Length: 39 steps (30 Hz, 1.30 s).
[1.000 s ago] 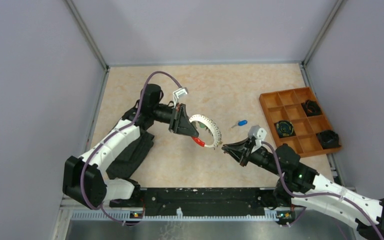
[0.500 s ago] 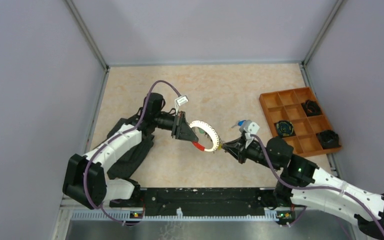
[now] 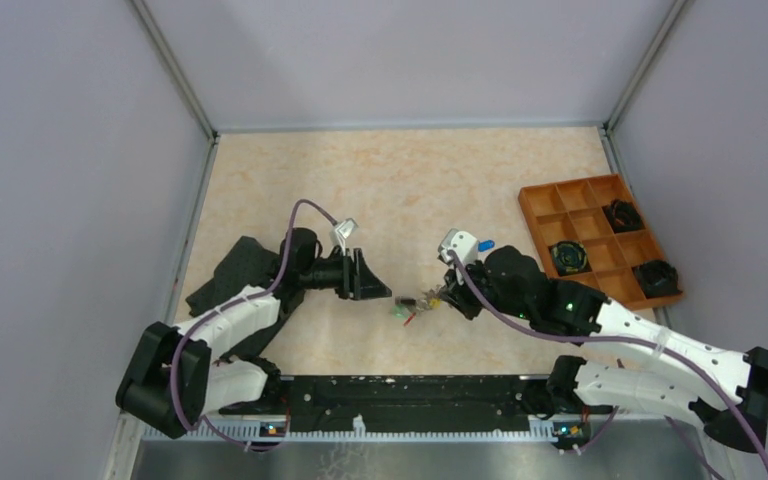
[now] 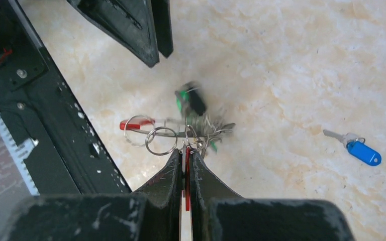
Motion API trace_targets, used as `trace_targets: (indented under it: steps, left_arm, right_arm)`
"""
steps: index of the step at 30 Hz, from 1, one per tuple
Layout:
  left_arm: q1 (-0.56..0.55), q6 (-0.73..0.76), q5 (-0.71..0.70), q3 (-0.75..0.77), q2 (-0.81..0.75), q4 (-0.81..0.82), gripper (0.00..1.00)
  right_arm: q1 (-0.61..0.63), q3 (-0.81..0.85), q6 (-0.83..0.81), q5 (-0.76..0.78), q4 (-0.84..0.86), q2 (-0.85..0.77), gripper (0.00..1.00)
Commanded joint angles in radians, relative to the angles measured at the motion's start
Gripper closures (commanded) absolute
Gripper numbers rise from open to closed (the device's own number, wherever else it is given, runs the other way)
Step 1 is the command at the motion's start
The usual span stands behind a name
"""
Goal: Remove the keys from the keyring
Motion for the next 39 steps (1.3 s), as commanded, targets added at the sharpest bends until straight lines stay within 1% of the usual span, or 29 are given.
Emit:
trace_targets:
  steps: [1,3,6,7,10,13,17,18,21,23,26,33,39]
  left_arm:
    - [0.000,-0.009,-0.139,-0.049,-0.066,0.113,0.35]
    - [0.000,0.023,-0.199,-0.073,-0.103,0.092,0.32]
    - [-0.001,0.061,-0.273,-0.102,-0.175,0.077,0.33]
    - [-0.002,0.066,-0.287,-0.118,-0.204,0.100,0.33]
    - [-0.026,0.085,-0.301,-0.171,-0.296,0.247,0.35]
    - [-0.107,0.182,-0.349,-0.174,-0.332,0.322,0.37]
    - [-0.294,0.369,-0.505,-0.131,-0.314,0.359,0.39]
    - [-0.331,0.409,-0.518,-0.128,-0.302,0.383,0.41]
    - [-0.393,0.476,-0.520,-0.129,-0.263,0.462,0.46]
    - [-0.418,0.518,-0.497,-0.129,-0.240,0.493,0.52]
    - [-0.452,0.555,-0.502,-0.142,-0.234,0.532,0.55]
    - [-0.531,0.634,-0.540,-0.193,-0.262,0.632,0.55]
    - [-0.560,0.668,-0.543,-0.189,-0.246,0.625,0.54]
  right_arm:
    - [0.013,0.086,-0.034,0.004,-0.067,0.047,1.00]
    - [0.013,0.102,-0.041,0.008,-0.084,0.066,1.00]
    - [0.013,0.119,-0.056,-0.008,-0.100,0.082,1.00]
    - [0.013,0.123,-0.061,-0.013,-0.105,0.086,1.00]
    - [0.013,0.128,-0.094,-0.035,-0.114,0.091,1.00]
    - [0.013,0.130,-0.120,-0.085,-0.112,0.090,1.00]
    - [0.015,0.135,-0.147,-0.115,-0.108,0.081,1.00]
    - [0.015,0.139,-0.151,-0.119,-0.109,0.081,1.00]
    - [0.016,0.156,-0.170,-0.145,-0.117,0.082,1.00]
    - [0.018,0.170,-0.171,-0.130,-0.127,0.083,1.00]
    - [0.019,0.190,-0.167,-0.133,-0.152,0.097,1.00]
    - [0.021,0.228,-0.145,-0.124,-0.192,0.131,1.00]
    - [0.022,0.257,-0.133,-0.101,-0.207,0.147,1.00]
